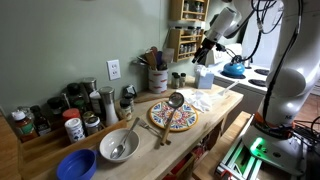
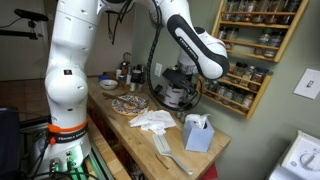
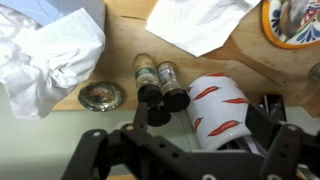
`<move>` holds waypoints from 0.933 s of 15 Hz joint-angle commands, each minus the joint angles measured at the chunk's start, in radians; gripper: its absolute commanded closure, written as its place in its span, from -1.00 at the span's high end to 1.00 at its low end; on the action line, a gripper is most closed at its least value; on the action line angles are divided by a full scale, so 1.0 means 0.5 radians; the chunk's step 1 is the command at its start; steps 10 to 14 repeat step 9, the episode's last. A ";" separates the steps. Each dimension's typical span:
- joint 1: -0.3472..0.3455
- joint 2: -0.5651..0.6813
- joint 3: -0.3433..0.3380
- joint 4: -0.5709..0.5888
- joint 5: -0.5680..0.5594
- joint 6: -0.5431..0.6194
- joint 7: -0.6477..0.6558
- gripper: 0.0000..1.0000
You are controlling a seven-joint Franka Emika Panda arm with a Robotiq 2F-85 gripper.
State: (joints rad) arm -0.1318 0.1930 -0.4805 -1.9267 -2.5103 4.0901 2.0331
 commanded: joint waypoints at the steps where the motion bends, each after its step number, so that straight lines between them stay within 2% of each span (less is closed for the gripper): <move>1: 0.453 0.004 -0.510 -0.024 0.002 0.201 0.047 1.00; 4: 0.843 0.142 -0.972 0.035 0.006 0.218 0.278 1.00; 5: 0.607 0.035 -0.721 0.002 0.006 0.177 0.148 1.00; 6: 0.710 0.062 -0.833 0.005 0.006 0.177 0.189 1.00; 8: 0.799 0.100 -0.912 0.015 0.006 0.177 0.233 1.00; 14: 0.809 0.110 -0.920 0.019 0.006 0.177 0.241 1.00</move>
